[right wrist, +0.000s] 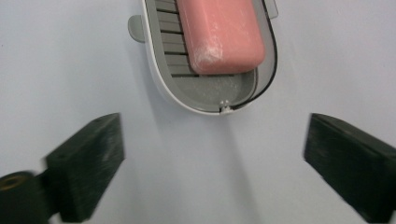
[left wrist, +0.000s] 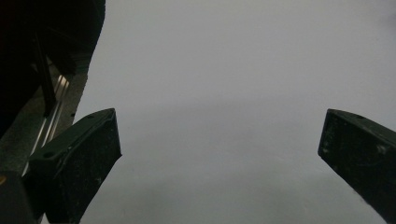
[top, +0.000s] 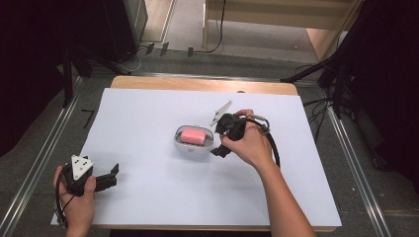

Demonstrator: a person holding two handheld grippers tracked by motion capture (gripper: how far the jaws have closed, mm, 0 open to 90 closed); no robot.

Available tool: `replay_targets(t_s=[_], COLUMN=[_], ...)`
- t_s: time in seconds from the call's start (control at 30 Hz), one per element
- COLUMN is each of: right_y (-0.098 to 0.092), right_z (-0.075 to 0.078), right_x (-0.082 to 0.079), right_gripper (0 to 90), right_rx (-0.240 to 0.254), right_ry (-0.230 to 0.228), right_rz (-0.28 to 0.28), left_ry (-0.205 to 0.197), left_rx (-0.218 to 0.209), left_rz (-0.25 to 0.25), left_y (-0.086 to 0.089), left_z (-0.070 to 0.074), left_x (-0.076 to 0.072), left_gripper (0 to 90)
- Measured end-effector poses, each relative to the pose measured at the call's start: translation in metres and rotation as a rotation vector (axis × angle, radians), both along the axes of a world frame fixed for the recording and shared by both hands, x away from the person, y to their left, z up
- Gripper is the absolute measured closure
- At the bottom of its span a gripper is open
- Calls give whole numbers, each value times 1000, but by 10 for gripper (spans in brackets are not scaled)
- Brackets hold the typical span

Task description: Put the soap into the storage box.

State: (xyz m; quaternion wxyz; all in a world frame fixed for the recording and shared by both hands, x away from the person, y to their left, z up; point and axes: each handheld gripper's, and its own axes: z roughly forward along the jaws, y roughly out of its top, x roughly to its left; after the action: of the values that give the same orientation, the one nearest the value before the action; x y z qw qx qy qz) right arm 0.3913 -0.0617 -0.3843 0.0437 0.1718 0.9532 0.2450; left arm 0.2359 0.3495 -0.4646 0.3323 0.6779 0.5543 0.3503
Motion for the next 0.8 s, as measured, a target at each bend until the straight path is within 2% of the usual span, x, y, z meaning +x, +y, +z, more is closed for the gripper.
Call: replay_targets(t_s=[0.2,0.57,0.8], right_y=[-17,-48,-72], right_z=[-6,-18,-27], right_x=[-8,-17,-24], right_gripper=[0,0,0], right_rx=[20,62,103], right_ry=[-27,-21,-16], right_rz=[-37,-91,-148], left_ry=[0,-1,-4], left_rx=[-1,2,3], left_rz=[0,2,1], left_y=[0,0,-1], left_z=[0,0,0], left_x=[0,0,0], left_gripper=[0,0,0])
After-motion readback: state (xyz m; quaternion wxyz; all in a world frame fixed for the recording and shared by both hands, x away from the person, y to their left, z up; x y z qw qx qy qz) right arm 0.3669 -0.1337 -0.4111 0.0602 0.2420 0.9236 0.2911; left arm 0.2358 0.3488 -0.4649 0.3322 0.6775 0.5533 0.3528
